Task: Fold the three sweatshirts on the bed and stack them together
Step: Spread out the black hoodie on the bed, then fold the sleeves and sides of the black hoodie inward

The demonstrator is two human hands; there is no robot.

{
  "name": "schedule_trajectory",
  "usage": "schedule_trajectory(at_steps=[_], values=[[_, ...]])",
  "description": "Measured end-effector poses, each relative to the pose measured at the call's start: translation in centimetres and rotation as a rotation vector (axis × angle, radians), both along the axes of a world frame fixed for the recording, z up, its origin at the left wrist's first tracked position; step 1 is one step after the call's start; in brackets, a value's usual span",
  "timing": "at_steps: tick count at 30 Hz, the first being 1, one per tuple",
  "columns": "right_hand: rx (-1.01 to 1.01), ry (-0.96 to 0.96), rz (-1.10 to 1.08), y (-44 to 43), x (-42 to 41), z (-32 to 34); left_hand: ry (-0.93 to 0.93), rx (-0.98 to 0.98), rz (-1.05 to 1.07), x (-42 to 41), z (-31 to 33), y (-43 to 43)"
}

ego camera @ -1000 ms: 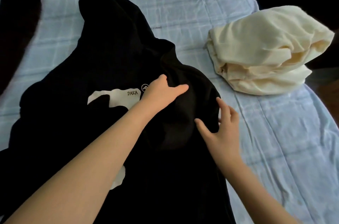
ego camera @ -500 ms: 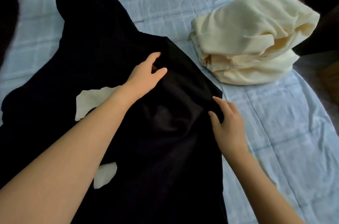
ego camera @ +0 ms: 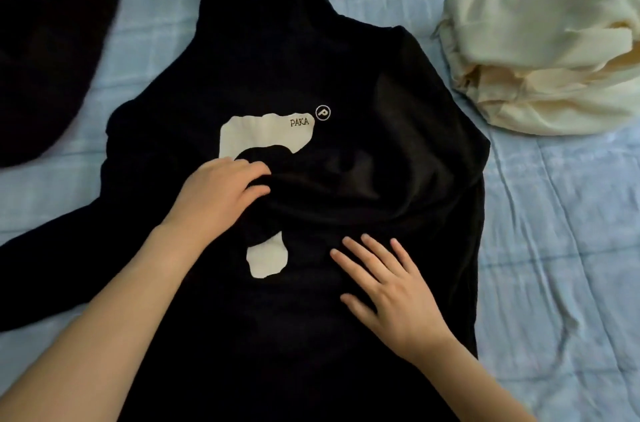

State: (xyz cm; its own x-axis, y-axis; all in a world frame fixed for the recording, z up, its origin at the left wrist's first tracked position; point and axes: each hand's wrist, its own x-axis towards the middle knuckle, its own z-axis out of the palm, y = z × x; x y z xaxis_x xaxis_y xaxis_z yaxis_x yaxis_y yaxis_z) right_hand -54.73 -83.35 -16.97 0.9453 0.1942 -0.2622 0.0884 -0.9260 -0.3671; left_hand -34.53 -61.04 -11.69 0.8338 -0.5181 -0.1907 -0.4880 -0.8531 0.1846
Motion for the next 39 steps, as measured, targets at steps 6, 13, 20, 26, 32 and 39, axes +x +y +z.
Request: schedule_trajectory(at_steps=[6, 13, 20, 26, 32, 39], values=[[0.221, -0.34, -0.244, 0.8, -1.3, 3.0, 0.123, 0.258, 0.307, -1.4, 3.9, 4.5], [0.024, -0.401, -0.263, 2.1, 9.3, 3.3, 0.007, 0.079, -0.018, -6.3, 0.4, 5.7], [-0.225, -0.032, -0.286, 2.1, 12.1, -1.2, 0.067, 0.132, 0.055, -9.2, -4.3, 8.0], [0.043, -0.183, -0.224, 10.3, 9.4, -0.2, -0.046, -0.035, 0.163, -11.3, -6.2, 9.3], [-0.185, -0.105, -0.183, 12.3, 8.7, -2.1, -0.047, -0.127, 0.16, -11.4, -8.0, 9.5], [0.252, -0.139, -0.507, 19.8, 11.3, 3.5, -0.087, -0.619, 0.165, -7.8, -2.1, 17.9]])
